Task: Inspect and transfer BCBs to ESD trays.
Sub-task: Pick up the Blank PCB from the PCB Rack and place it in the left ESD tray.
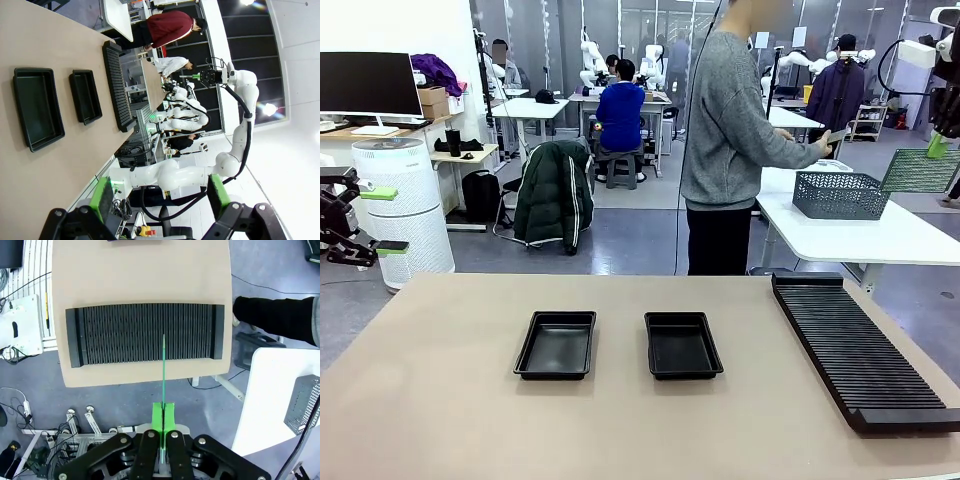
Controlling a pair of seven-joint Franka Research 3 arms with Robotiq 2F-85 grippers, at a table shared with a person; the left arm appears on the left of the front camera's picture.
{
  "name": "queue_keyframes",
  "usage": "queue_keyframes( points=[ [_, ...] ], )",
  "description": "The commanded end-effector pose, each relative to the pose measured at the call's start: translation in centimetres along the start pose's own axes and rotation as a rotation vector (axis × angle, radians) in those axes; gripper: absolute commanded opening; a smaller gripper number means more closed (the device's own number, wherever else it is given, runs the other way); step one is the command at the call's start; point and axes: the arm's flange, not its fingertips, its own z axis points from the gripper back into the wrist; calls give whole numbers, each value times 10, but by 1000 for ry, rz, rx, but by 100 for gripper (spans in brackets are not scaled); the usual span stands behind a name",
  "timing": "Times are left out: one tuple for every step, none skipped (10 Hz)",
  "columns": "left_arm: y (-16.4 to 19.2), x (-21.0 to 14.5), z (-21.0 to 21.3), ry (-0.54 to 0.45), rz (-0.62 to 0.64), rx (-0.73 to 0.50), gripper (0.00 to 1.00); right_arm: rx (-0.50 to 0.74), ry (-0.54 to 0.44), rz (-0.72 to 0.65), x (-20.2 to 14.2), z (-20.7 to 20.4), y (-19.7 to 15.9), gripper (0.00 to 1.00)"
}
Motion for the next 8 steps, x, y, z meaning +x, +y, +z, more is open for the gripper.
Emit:
queue_keyframes(
  points=[
    [0, 0, 2, -3, 0, -2, 100, -1, 0, 8, 1, 1, 2, 0],
    [0, 0, 2, -3, 0, -2, 100, -1, 0, 8, 1, 1, 2, 0],
    [0, 0, 2, -3, 0, -2, 100, -1, 0, 8, 1, 1, 2, 0],
    [0, 0, 2, -3, 0, -2, 100, -1, 0, 8, 1, 1, 2, 0],
    [0, 0, 2, -3, 0, -2, 100, -1, 0, 8, 1, 1, 2, 0],
    [0, 0, 2, -3, 0, -2, 100, -1, 0, 8, 1, 1, 2, 0],
    [0, 0, 2, -3, 0, -2, 100, -1, 0, 8, 1, 1, 2, 0],
    [0, 0, 2, -3, 0, -2, 100, -1, 0, 8, 1, 1, 2, 0]
  ],
)
